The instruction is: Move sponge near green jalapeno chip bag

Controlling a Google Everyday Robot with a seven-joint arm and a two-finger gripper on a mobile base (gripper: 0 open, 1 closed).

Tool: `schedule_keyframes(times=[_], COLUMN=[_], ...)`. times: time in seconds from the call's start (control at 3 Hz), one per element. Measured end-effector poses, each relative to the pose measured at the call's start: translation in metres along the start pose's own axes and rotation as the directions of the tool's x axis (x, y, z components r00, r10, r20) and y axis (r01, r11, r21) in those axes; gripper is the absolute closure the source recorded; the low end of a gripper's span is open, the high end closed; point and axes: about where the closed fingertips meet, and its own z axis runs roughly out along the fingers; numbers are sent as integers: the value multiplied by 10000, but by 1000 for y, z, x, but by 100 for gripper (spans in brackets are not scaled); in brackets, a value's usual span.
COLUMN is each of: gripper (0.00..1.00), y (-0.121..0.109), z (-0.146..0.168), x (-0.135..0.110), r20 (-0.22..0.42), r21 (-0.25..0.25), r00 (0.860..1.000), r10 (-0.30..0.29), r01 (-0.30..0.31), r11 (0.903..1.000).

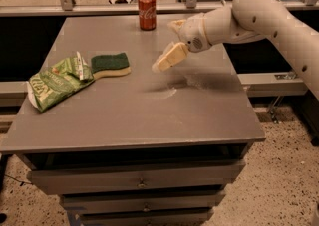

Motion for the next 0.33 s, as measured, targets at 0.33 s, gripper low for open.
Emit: schedule_keyframes(times=[0.33], gripper=[0], y=[1], z=[2], x=[-1], r20=[-7], r21=[-29], r00=[10000], r10=[-15], r01=[15], r11=[10000])
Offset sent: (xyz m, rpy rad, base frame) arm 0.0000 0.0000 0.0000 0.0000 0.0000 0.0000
